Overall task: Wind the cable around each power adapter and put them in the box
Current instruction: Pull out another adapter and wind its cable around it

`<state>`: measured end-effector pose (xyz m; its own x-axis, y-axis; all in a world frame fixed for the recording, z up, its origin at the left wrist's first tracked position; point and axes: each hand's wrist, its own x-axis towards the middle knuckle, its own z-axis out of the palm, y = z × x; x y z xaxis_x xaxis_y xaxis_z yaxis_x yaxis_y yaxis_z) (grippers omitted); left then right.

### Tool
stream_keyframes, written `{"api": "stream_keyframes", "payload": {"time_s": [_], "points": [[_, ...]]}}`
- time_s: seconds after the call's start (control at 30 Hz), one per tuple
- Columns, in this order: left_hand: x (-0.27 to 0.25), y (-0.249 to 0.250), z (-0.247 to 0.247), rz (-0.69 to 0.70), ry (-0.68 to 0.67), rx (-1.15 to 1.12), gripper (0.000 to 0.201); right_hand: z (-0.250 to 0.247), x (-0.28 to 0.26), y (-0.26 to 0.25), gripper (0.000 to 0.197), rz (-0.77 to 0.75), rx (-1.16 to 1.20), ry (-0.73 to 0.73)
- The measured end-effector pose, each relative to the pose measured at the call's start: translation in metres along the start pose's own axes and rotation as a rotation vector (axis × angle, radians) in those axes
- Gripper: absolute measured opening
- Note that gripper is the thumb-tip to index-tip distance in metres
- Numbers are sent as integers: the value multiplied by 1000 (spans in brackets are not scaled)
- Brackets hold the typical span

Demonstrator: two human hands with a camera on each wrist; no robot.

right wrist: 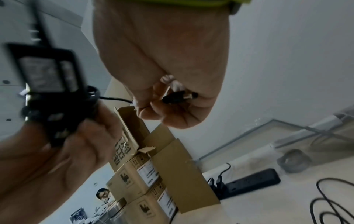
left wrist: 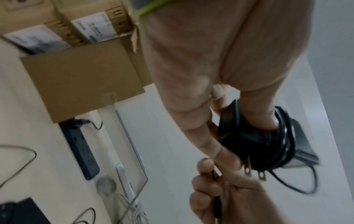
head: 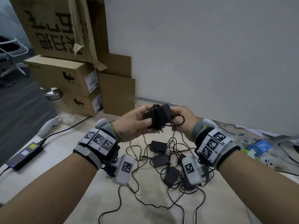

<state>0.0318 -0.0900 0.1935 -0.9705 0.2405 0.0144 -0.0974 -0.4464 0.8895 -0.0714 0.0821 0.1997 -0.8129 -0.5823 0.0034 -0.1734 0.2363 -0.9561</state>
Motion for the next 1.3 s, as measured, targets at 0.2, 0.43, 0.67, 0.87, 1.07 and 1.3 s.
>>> {"api": "stream_keyframes", "payload": {"time_s": [0.2, 0.43, 0.67, 0.87, 1.07, 1.3], "points": [[3, -12, 10, 99, 260, -124, 35, 18, -7, 9, 35, 19, -102, 28], [-1, -20, 5, 50, 299, -111, 59, 18, 0, 33, 28, -32, -376, -34], [-5, -21, 10, 102, 317, -81, 39, 21, -9, 22, 23, 21, -207, 41], [-2, -22, 9, 204, 500, -31, 42, 17, -17, 11, 10, 70, 10, 233], [8, -27, 23, 290, 633, 1, 40, 31, -26, 0, 18, -227, -82, 240], [13, -30, 37, 308, 690, 81, 41, 33, -22, 3, 12, -455, -346, 340]]}}
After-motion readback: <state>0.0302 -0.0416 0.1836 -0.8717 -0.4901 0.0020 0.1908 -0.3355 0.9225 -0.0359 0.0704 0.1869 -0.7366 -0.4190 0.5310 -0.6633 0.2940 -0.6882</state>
